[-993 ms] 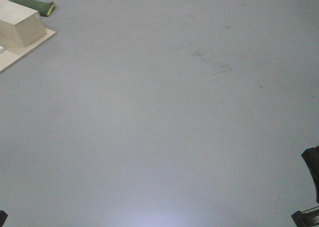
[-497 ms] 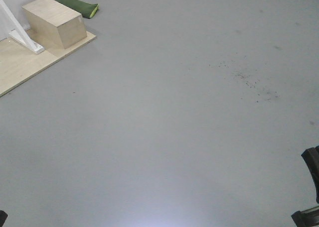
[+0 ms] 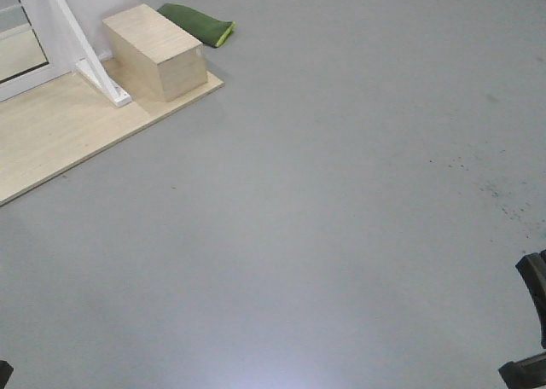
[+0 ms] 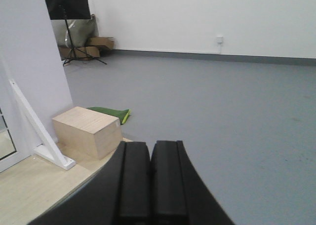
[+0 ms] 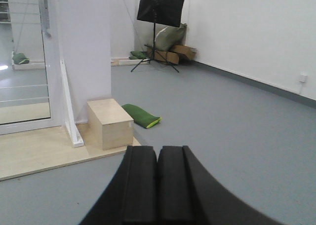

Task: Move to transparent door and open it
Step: 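Turn and drive the base toward the white-framed glass sliding door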

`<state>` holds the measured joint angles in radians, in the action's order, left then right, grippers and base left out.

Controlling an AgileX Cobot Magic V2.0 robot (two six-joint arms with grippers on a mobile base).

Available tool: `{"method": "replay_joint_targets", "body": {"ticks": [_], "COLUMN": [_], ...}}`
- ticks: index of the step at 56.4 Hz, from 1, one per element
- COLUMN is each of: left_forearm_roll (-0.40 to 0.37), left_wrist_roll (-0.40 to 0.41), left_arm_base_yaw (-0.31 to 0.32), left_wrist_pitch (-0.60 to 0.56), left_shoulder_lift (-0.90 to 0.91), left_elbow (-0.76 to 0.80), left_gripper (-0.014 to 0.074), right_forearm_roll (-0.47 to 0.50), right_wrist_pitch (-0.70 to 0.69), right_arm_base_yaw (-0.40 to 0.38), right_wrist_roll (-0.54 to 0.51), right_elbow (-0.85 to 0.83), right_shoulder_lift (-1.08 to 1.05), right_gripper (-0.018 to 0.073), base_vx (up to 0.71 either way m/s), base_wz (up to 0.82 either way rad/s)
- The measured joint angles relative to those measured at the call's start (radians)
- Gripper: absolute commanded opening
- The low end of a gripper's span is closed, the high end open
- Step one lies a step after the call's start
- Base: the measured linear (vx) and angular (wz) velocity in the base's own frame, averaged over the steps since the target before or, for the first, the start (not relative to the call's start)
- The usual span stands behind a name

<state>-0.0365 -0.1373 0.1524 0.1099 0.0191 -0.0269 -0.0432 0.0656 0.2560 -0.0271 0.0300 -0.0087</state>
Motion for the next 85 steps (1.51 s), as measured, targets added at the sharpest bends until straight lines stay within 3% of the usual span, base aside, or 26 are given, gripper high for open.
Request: {"method": "replay_joint_targets", "body": {"ticks": [85], "left_forearm_roll": [0.0], "left_wrist_roll": [0.0], "left_arm_base_yaw": [0.0], "left_wrist_pitch": [-0.001], "left_shoulder_lift": [0.0], "left_elbow": [0.0], "left_gripper": [0.0003], "right_forearm_roll": [0.0], "right_wrist_pitch": [0.001], "right_arm_base_yaw": [0.0], "right_wrist_roll": [0.0], "right_elbow": [0.0], "right_shoulder_lift": [0.0], "right_gripper": [-0.0001], "base_vx": [0.49], "base_wz": [0.37]}}
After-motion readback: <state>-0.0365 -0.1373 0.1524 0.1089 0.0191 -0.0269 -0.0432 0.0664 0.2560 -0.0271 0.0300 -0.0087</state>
